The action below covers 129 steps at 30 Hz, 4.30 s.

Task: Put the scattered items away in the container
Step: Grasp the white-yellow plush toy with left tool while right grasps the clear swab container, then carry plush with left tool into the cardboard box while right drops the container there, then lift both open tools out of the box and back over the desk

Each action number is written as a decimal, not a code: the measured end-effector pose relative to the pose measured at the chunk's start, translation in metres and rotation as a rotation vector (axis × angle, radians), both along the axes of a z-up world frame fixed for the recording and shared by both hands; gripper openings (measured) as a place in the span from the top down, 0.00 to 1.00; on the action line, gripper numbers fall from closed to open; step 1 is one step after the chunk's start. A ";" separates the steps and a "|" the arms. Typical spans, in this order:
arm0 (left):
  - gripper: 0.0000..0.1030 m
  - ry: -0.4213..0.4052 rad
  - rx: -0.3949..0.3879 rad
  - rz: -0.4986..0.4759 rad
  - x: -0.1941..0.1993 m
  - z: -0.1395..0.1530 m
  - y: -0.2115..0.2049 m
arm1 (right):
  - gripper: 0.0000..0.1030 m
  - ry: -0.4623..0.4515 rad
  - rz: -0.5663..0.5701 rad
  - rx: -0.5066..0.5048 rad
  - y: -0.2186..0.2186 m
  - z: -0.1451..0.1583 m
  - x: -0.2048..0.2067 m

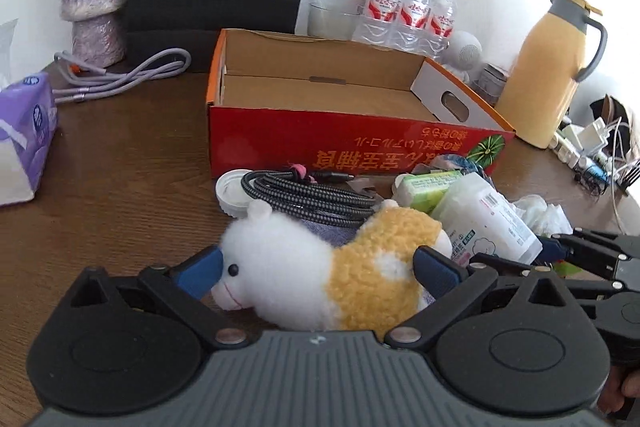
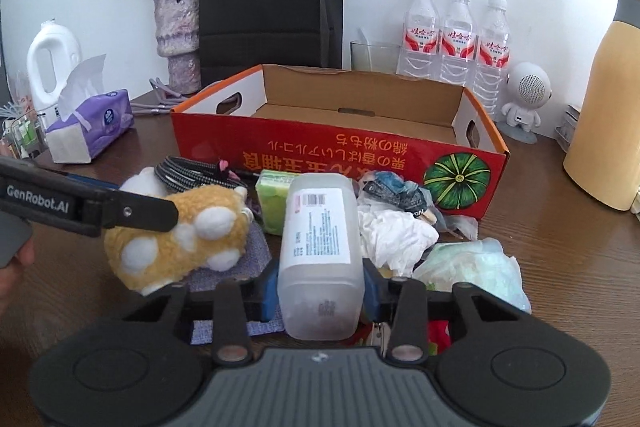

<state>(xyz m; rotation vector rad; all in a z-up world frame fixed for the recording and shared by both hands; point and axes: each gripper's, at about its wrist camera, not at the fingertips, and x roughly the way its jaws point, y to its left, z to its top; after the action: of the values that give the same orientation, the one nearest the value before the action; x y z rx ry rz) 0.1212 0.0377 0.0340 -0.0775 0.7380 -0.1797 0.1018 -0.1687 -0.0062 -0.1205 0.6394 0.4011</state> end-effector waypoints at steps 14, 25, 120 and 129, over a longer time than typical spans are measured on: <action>0.89 -0.116 0.023 0.009 -0.044 0.019 -0.007 | 0.62 -0.074 -0.050 0.068 -0.028 0.033 -0.034; 0.18 -0.098 0.264 -0.021 -0.045 -0.001 -0.049 | 0.62 -0.062 -0.055 0.093 -0.034 0.033 -0.059; 0.00 -0.372 0.184 0.157 -0.163 0.034 -0.038 | 0.00 -0.246 -0.170 0.249 -0.066 0.042 -0.101; 0.00 -0.300 0.131 0.146 -0.224 0.007 -0.040 | 0.00 -0.178 -0.208 0.264 -0.083 0.018 -0.185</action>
<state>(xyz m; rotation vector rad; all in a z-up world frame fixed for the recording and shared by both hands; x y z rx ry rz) -0.1023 -0.0024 0.0411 0.0212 0.4417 -0.0025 -0.0834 -0.2515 0.0121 0.1596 0.4143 0.2668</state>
